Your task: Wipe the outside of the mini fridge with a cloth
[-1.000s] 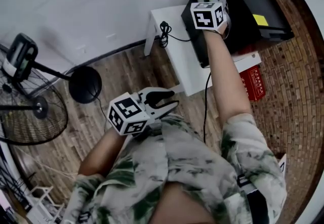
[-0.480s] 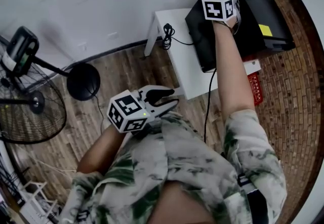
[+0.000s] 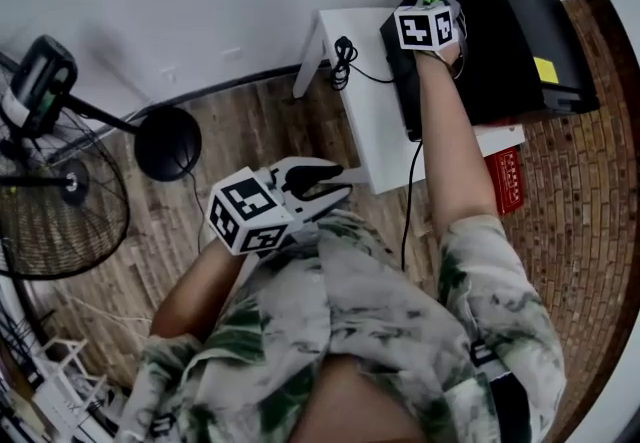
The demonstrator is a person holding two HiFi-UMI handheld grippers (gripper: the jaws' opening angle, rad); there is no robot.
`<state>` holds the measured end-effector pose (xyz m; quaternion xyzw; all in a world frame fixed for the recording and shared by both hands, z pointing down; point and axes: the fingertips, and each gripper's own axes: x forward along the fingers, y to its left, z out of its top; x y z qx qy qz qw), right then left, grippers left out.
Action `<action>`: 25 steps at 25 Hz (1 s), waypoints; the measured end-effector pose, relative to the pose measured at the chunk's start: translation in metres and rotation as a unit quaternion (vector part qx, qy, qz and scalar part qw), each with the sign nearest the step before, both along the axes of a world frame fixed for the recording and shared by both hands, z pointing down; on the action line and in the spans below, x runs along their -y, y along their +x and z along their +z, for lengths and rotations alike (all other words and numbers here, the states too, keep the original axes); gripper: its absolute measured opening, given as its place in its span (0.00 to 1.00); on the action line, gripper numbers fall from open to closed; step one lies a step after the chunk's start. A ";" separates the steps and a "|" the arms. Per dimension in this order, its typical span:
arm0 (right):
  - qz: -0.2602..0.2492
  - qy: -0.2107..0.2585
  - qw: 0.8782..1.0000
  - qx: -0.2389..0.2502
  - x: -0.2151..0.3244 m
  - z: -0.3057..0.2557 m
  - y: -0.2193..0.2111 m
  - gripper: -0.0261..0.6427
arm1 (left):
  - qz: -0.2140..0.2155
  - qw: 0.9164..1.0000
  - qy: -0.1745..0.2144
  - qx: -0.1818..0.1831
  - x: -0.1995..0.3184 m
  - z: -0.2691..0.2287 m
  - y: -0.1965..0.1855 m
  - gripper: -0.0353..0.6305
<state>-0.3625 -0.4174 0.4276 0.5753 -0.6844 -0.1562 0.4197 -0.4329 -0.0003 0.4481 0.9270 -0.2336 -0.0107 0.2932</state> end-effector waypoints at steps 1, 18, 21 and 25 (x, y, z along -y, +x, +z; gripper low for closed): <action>0.002 -0.009 1.000 0.001 0.001 0.011 0.000 0.21 | -0.004 1.000 -0.003 0.001 0.002 0.002 -0.002 0.26; 0.013 -0.143 0.989 -0.018 0.020 0.183 -0.006 0.21 | -0.058 0.997 -0.051 0.015 0.032 0.036 -0.026 0.26; 0.017 -0.162 0.986 -0.020 0.022 0.203 -0.003 0.21 | -0.067 0.996 -0.057 0.018 0.039 0.040 -0.027 0.26; 0.018 -0.185 0.982 -0.015 0.022 0.228 -0.003 0.21 | -0.076 0.995 -0.063 0.017 0.048 0.043 -0.028 0.26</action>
